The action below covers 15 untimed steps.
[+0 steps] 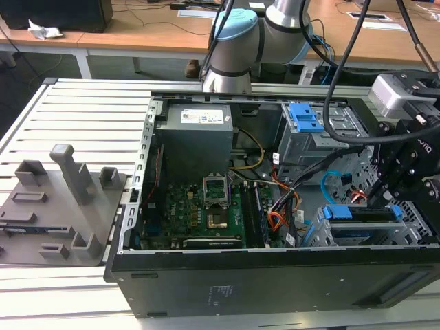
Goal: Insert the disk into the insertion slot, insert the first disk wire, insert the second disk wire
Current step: 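Insert the first disk wire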
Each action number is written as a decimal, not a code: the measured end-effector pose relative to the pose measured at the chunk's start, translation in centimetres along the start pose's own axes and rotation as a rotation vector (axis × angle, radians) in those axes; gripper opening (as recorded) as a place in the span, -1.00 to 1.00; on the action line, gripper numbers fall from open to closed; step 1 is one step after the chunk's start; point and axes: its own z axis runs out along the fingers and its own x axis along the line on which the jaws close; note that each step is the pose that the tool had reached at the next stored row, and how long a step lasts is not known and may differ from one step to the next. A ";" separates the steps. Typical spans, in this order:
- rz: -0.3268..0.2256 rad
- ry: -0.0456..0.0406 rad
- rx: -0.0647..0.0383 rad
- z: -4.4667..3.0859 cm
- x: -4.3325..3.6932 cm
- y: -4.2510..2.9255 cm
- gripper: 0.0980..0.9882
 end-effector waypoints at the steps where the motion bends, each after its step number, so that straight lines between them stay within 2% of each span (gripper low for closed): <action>1: 0.000 0.0001 0.000 0.00 0.25 0.00 -0.84; 5: 0.000 0.0000 0.000 0.01 0.80 -0.02 -0.84; 15: 0.000 0.0001 0.000 0.22 0.84 -0.02 -0.84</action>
